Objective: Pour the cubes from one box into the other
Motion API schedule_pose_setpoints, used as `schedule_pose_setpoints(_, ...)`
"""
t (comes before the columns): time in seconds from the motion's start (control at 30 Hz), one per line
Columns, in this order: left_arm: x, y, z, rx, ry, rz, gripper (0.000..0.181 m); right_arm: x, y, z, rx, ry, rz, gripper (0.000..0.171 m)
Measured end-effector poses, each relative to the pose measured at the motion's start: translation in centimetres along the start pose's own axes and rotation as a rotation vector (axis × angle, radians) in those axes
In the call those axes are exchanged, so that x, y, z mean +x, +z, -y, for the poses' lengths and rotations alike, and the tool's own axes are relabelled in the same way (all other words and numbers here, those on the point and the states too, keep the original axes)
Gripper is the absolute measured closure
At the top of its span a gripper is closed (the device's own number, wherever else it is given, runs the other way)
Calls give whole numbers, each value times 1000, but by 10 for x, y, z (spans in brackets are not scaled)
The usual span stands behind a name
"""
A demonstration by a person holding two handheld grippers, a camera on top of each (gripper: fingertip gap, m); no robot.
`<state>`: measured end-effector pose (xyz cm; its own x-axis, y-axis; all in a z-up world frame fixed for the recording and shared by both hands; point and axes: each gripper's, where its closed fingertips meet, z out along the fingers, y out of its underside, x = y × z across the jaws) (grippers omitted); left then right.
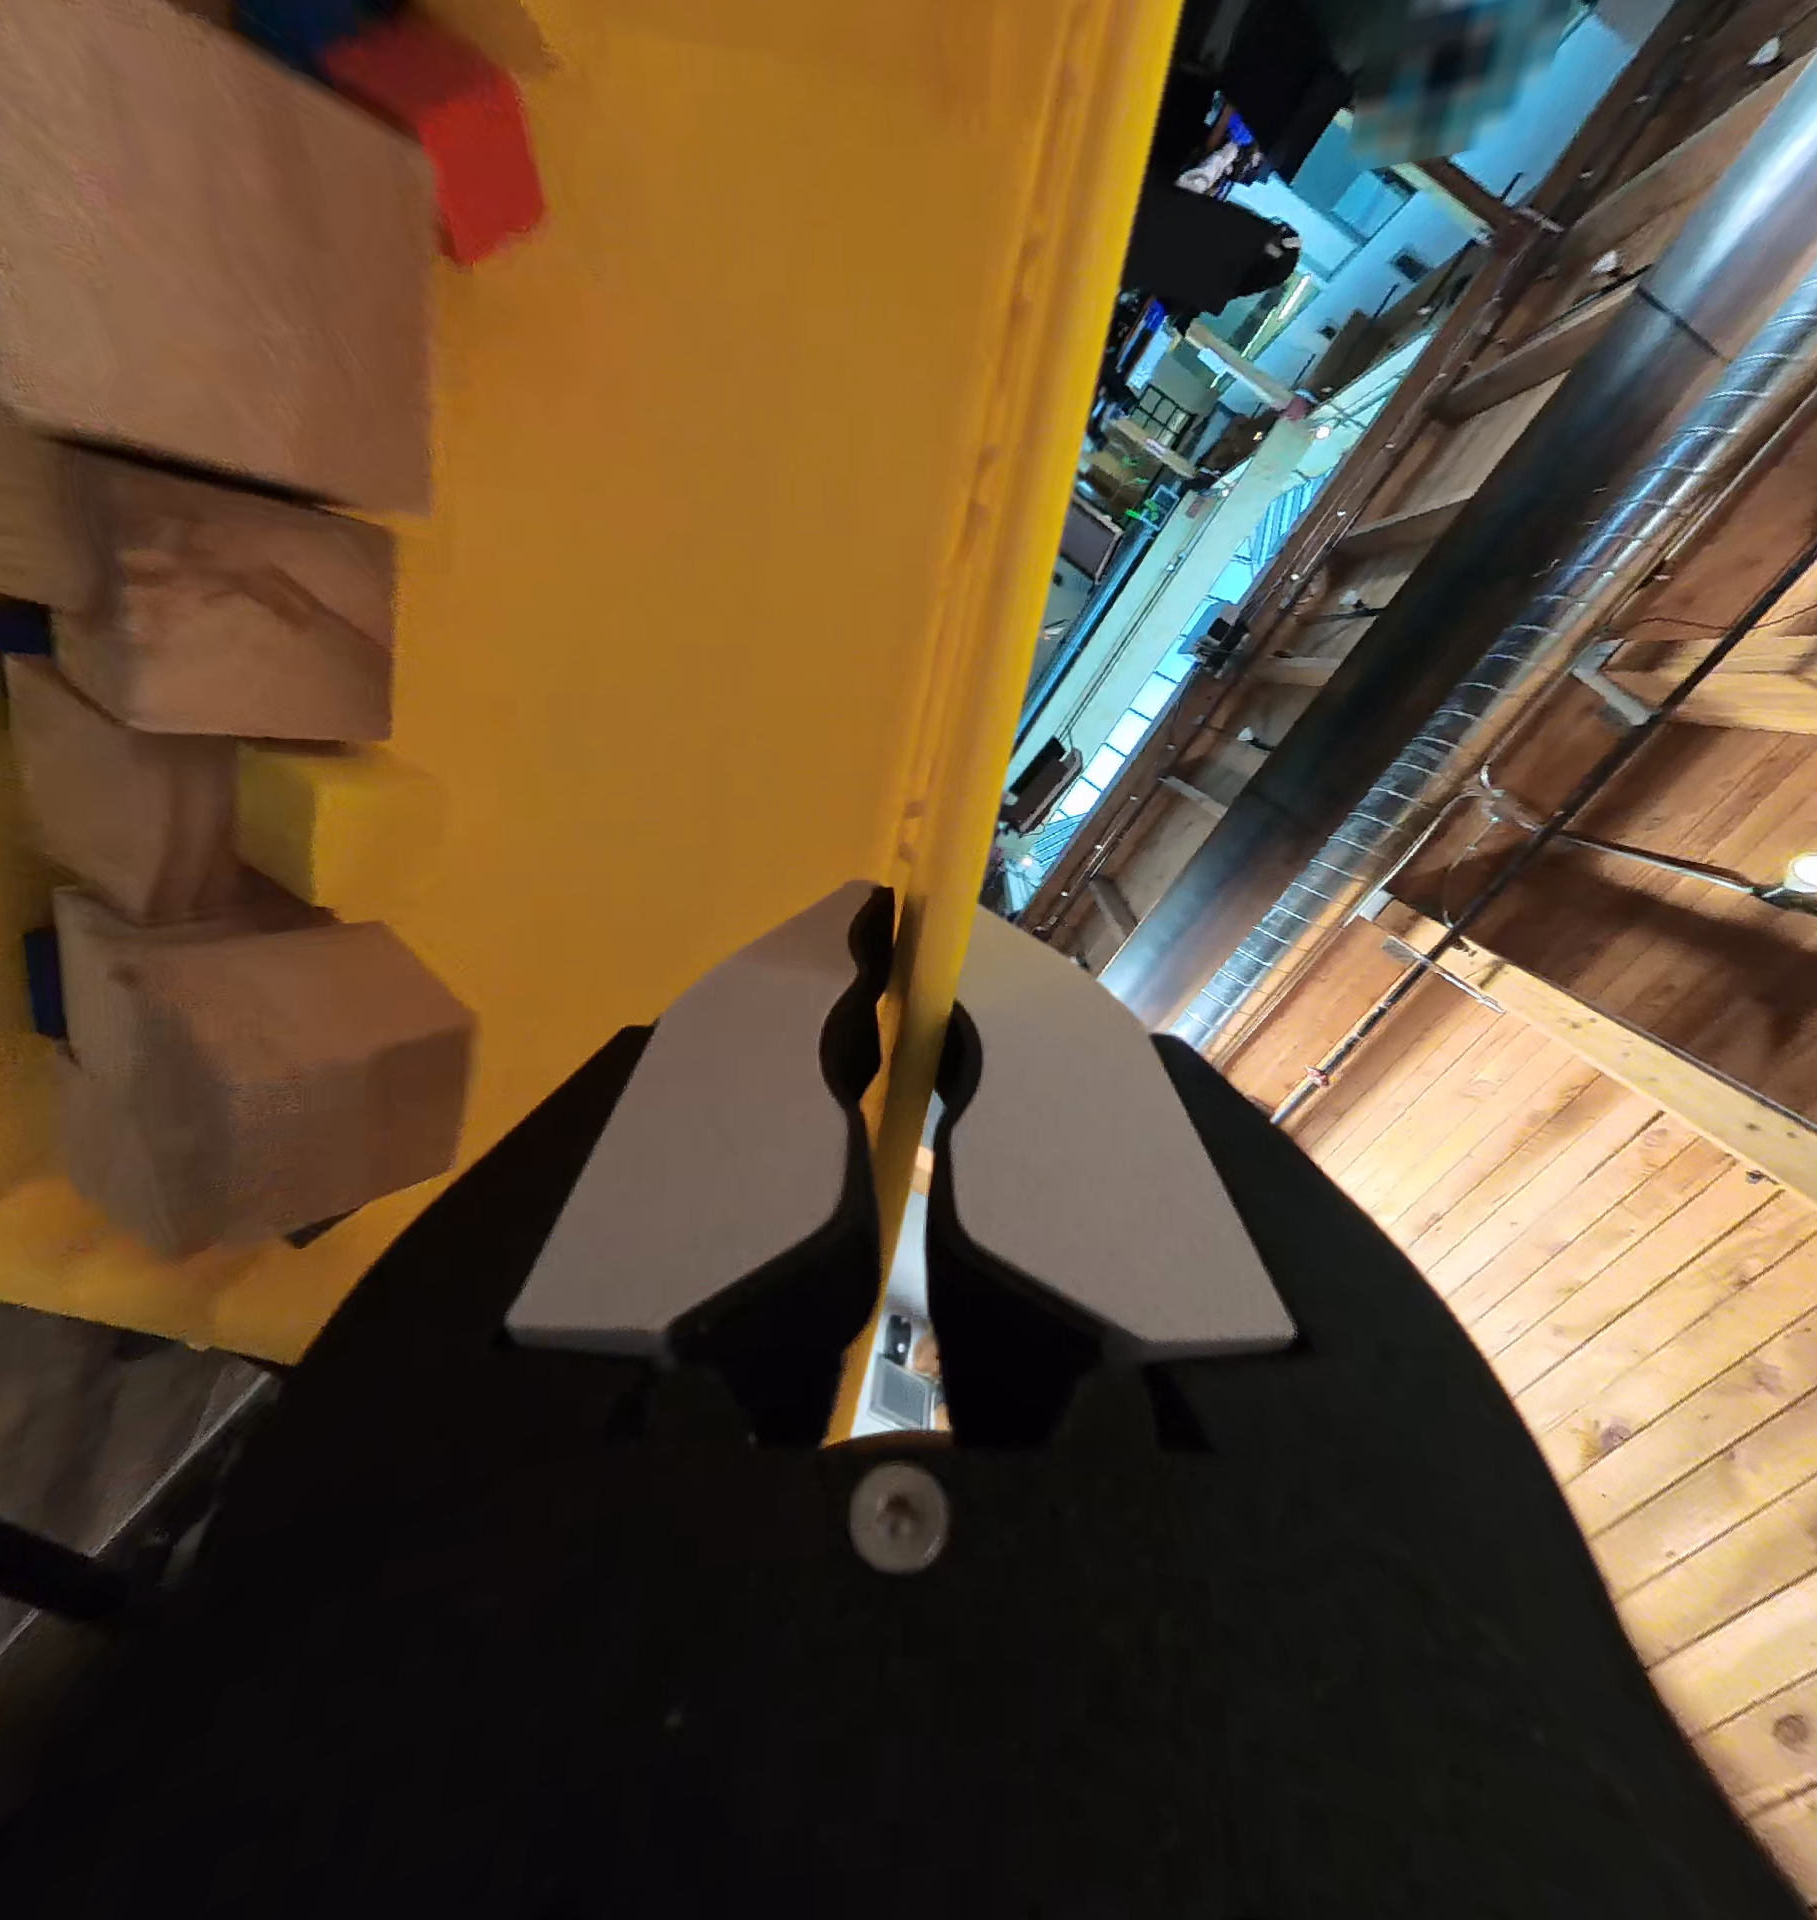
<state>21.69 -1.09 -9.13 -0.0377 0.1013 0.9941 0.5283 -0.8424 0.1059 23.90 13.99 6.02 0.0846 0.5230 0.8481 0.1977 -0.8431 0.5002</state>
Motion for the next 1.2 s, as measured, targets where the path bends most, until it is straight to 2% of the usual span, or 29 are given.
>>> schedule_pose_setpoints(0.47,18,6,2,5,-26,-9,176,16,-5,12,88,-26,-41,168)
schedule_pose_setpoints(0.63,36,18,-17,-32,-58,-73,175,28,-6,4,29,-47,-150,169)
schedule_pose_setpoints(1.2,93,19,-37,-209,-109,-280,175,67,-39,-28,-76,-97,-354,169)
